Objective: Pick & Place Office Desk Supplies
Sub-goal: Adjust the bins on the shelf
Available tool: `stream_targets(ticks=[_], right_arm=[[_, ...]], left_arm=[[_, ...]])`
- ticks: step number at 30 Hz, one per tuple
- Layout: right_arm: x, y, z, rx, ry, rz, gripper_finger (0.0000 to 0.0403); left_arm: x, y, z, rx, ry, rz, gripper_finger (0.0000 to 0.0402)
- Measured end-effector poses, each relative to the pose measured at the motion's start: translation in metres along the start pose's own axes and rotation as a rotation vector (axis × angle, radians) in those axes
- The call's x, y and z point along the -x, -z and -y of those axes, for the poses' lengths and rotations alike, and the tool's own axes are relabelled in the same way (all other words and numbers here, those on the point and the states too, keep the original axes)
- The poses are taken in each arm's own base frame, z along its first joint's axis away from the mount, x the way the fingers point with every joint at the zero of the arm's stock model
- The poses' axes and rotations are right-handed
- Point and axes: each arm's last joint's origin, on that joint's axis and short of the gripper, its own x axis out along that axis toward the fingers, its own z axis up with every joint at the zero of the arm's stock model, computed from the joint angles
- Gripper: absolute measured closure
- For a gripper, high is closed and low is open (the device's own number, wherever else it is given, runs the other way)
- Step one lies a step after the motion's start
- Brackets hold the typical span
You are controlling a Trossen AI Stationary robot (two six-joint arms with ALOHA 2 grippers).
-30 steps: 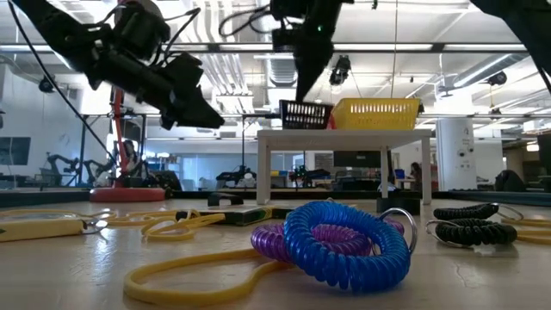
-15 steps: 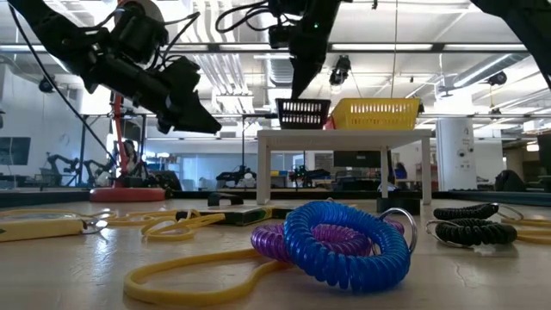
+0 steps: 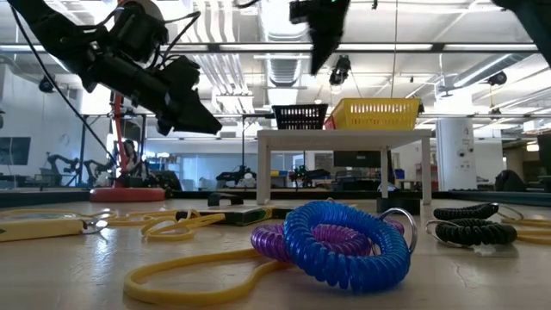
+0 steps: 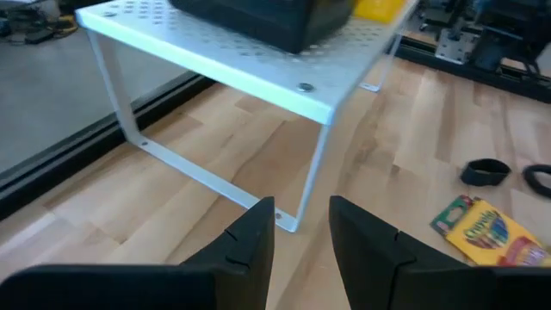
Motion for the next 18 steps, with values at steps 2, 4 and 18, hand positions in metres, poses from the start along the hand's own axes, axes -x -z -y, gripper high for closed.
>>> stream_targets(ticks=[2, 4, 18], right_arm=[[0.014, 0.015, 0.014, -0.084, 0.082, -0.047, 0.0284], [0.023, 0.032, 0.031, -0.218, 0.169, -0.095, 0.0290], [0.009, 0.154, 0.116, -0.830, 0.268, -0.129, 0.0340]], left_arm=[[0.000, 0.001, 0.004, -0.008, 0.014, -0.001, 0.0284], [0.001, 0.001, 0.007, -0.017, 0.018, -0.001, 0.0284], [0.005, 0.019, 0.011, -0.048, 0.026, 0.020, 0.0284]])
